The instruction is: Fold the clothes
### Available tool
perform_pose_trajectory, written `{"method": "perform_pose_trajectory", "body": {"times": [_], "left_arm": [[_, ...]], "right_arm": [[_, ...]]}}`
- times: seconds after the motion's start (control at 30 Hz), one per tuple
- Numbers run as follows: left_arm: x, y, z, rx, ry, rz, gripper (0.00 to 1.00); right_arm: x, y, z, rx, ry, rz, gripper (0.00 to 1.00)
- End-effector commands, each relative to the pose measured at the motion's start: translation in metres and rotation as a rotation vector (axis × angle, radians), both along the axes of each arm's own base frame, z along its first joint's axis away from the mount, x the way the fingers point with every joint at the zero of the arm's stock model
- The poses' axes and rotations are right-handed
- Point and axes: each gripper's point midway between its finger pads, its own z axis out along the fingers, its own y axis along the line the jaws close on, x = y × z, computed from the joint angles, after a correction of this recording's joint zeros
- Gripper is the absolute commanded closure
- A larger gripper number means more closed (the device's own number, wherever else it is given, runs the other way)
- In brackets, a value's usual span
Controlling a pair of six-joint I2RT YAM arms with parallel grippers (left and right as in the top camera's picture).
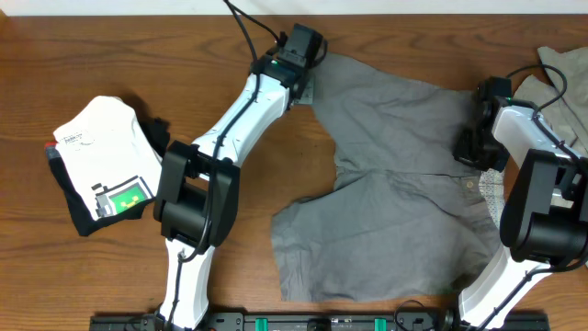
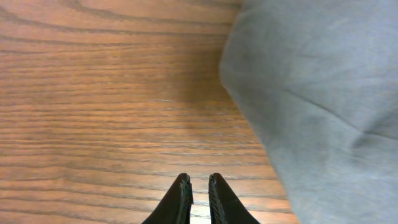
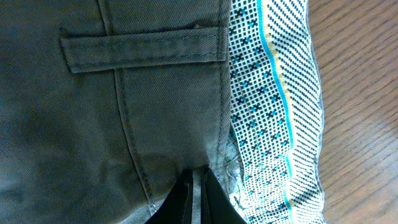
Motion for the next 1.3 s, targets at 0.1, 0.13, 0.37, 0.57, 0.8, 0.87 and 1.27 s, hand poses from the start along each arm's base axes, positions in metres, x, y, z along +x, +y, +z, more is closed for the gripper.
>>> {"method": "perform_pose_trajectory", "body": {"times": [0.1,0.13,0.37,0.57,0.8,0.87,1.27], "left_arm": [[0.013,0.017,0.009,0.006,-0.04,0.037,0.78],[0.017,0.02,0.008,-0.002,-0.048,0.045,0.76],[0.041,0.03,-0.018,-0.184,-0.014,0.035,0.71],[0.058,0.015,-0.05,-0.429,0.028,-0.054,0.63],[0.063,-0.011,-0.077,-0.581,0.042,-0.153,0.41],[0.063,-0.017,-0.083,-0.607,0.042,-0.176,0.39],[0.052,-0.047,-0.088,-0.693,0.06,-0.291,0.43]], "right_arm": [[-0.045,0.006,-0.044,0.042,0.178,-0.024,0.94],[-0.045,0.006,-0.044,0.041,0.178,-0.024,0.94],[-0.045,0.006,-0.044,0.042,0.178,-0.024,0.93],[-0.047,0.007,-0.043,0.044,0.189,-0.024,0.93],[-0.05,0.008,-0.043,0.046,0.202,-0.024,0.93],[-0.051,0.008,-0.043,0.047,0.206,-0.024,0.93],[-0.052,0.008,-0.043,0.047,0.207,-0.024,0.93]]}}
